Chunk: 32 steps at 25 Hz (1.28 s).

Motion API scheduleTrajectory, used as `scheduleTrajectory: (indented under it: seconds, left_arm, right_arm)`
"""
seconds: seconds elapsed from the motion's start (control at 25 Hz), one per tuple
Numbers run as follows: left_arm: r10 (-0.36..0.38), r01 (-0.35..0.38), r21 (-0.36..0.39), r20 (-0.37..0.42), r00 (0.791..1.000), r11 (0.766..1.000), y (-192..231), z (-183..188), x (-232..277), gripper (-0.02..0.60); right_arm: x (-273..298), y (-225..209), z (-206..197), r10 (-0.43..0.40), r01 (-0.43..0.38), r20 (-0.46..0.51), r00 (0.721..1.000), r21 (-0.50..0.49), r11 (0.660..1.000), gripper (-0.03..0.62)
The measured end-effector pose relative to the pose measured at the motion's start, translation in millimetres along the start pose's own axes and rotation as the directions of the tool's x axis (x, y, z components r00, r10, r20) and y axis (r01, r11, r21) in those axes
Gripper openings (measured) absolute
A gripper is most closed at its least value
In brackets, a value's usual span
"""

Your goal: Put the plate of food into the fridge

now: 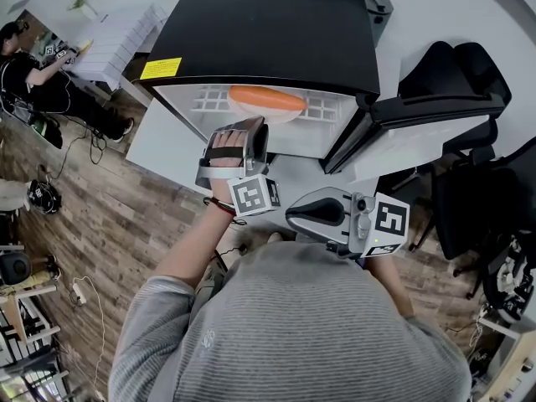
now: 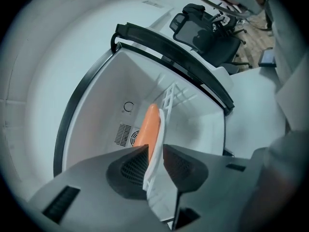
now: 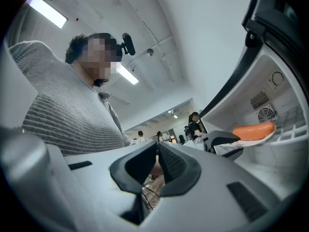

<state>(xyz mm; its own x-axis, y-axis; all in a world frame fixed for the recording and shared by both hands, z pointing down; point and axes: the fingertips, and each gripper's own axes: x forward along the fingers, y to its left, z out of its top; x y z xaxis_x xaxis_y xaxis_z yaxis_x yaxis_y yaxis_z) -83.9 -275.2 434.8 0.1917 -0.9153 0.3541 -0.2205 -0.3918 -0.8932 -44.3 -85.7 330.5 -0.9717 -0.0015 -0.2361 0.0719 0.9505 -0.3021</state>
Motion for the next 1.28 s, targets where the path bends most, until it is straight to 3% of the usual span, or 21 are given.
scheduleTrajectory:
  seconds: [0.2, 0.48, 0.88, 1.28]
  left_arm:
    - [-0.038, 0.038, 0.006, 0.007, 0.999, 0.999, -5, 2, 5, 0.051]
    - [-0.048, 0.048, 0.067, -0.001, 0.999, 0.997, -6, 6, 7, 0.04]
    - [-0.091, 0.093, 0.037, -0.044, 0.995, 0.995, 2, 3, 38, 0.039]
    - [-0.065, 0.065, 0.013, -0.025, 0.998, 0.998, 8, 4, 46, 0.04]
  right_arm:
    - [-4, -2, 3, -0.015, 0.015, 0.007, 1.0, -0.002, 1.0, 0.015]
    - [-7, -5, 3, -0.022, 0.022, 0.012, 1.0, 0.0, 1.0, 0.015]
    - [-4, -6, 2, -0.014, 0.014, 0.012, 1.0, 0.008, 1.0, 0.015]
    - [-7, -5, 1, -0.024, 0.023, 0.019, 1.0, 0.012, 1.0, 0.015]
